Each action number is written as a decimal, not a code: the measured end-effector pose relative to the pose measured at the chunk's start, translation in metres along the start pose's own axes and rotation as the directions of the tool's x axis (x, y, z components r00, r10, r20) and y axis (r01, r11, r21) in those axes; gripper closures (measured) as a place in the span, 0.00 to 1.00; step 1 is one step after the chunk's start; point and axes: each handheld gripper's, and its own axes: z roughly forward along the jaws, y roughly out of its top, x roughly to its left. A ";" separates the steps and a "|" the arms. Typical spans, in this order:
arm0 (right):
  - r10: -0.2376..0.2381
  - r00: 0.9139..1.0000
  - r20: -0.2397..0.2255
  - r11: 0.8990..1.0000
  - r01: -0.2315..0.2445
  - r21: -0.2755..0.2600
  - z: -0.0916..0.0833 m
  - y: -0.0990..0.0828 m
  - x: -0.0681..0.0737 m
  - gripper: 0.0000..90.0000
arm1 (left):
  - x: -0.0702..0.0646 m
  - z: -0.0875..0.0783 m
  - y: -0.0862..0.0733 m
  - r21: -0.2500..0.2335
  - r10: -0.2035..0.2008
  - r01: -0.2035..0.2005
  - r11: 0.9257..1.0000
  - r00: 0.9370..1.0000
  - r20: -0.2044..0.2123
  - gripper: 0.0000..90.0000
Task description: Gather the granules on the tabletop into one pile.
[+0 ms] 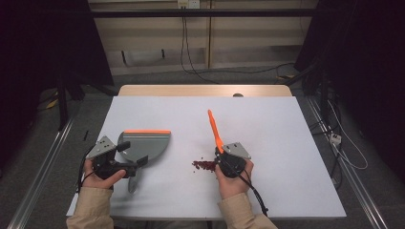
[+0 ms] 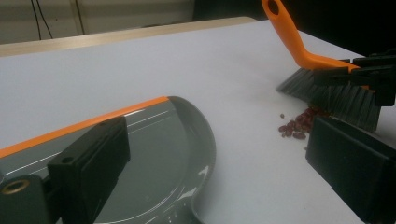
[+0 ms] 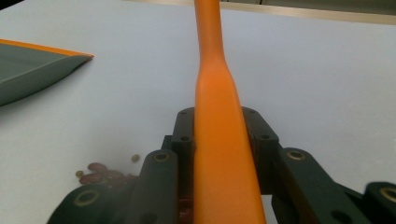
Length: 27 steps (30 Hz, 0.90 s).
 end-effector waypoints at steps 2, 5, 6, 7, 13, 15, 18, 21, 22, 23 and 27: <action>0.000 1.000 -0.003 1.000 0.000 -0.002 0.002 0.000 0.004 0.78 | 0.000 -0.001 0.000 0.000 0.001 -0.001 1.000 1.000 -0.001 0.07; 0.005 1.000 -0.005 1.000 -0.005 -0.005 0.003 0.001 0.009 0.78 | 0.000 -0.001 0.001 -0.003 0.001 -0.001 1.000 1.000 -0.002 0.07; 0.006 1.000 -0.007 1.000 -0.007 -0.006 0.004 0.001 0.011 0.78 | 0.001 -0.001 0.001 -0.003 0.001 -0.001 1.000 1.000 -0.003 0.07; 0.010 1.000 -0.014 1.000 -0.010 -0.006 0.004 0.001 0.012 0.78 | 0.001 -0.001 0.001 -0.003 0.000 0.000 1.000 1.000 -0.003 0.07; 0.004 1.000 -0.030 1.000 -0.004 -0.002 0.008 0.004 0.020 0.78 | 0.001 -0.002 0.001 -0.004 -0.001 0.001 1.000 1.000 -0.003 0.07; 0.006 0.999 -0.036 1.000 -0.007 -0.001 0.009 0.004 0.021 0.78 | 0.001 -0.002 0.001 -0.004 -0.003 0.003 1.000 1.000 -0.004 0.07; 0.002 0.999 -0.038 1.000 -0.002 0.002 0.009 0.005 0.022 0.78 | 0.002 -0.002 0.001 -0.003 -0.001 0.001 1.000 1.000 -0.005 0.07; 0.004 0.999 -0.040 1.000 -0.004 0.003 0.009 0.005 0.022 0.78 | 0.002 -0.003 0.001 -0.004 0.004 -0.004 1.000 1.000 -0.006 0.07; 0.004 0.999 -0.043 1.000 -0.004 0.002 0.010 0.005 0.022 0.78 | 0.002 -0.003 0.001 -0.007 0.003 -0.003 1.000 1.000 -0.008 0.07; 0.001 0.999 -0.046 1.000 0.000 0.004 0.010 0.006 0.023 0.78 | 0.002 -0.003 0.001 -0.006 0.002 -0.003 1.000 1.000 -0.008 0.07; 0.004 0.998 -0.055 1.000 -0.004 0.001 0.011 0.007 0.027 0.78 | 0.002 -0.002 0.001 -0.003 0.001 -0.001 1.000 1.000 -0.008 0.07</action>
